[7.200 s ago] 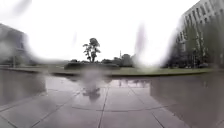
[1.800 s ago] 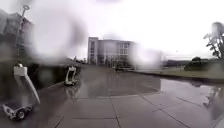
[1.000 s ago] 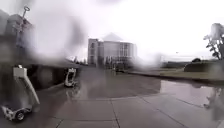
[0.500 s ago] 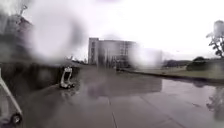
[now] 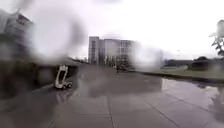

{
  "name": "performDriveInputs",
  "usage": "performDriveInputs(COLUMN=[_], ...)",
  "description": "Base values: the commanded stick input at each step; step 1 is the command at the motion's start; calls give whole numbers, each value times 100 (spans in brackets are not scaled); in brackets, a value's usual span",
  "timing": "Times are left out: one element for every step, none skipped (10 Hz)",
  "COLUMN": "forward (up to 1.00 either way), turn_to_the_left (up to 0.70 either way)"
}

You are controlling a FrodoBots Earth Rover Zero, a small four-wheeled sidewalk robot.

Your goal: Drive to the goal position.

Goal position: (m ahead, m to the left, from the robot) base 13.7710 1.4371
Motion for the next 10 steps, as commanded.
performDriveInputs(forward=[70, 70, 70, 70, 70, 70, 70, 70, 70, 70], turn_to_the_left=[0, 0, 0, 10, 18, 0, 0, 0, 0, 0])
